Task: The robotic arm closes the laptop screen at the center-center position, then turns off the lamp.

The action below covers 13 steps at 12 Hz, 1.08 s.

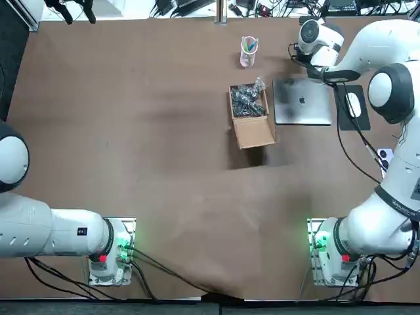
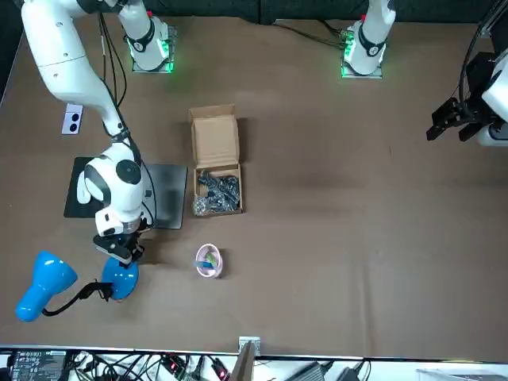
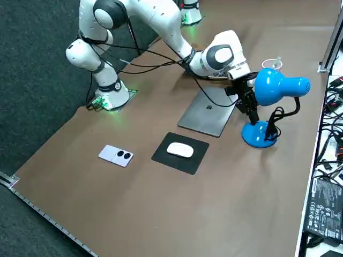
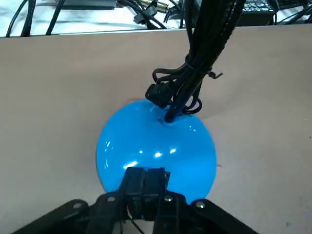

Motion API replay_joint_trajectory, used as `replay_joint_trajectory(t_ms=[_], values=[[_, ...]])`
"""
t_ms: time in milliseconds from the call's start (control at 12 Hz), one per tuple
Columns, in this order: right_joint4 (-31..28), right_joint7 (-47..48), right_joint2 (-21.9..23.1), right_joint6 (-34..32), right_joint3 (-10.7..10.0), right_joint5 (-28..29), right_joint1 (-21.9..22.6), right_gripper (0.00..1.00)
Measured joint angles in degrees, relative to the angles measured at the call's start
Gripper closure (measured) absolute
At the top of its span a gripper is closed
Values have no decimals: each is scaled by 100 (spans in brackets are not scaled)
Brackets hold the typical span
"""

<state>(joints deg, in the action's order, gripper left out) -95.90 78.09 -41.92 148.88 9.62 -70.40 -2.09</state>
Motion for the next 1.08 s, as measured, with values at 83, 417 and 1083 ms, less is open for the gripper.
replay_joint_trajectory(t_ms=[83, 417, 1083], values=[[8, 0, -4, 0, 0, 0, 0, 98], [63, 0, -35, 2, 0, 0, 0, 98], [136, 0, -71, 33, 1, -43, 0, 98]])
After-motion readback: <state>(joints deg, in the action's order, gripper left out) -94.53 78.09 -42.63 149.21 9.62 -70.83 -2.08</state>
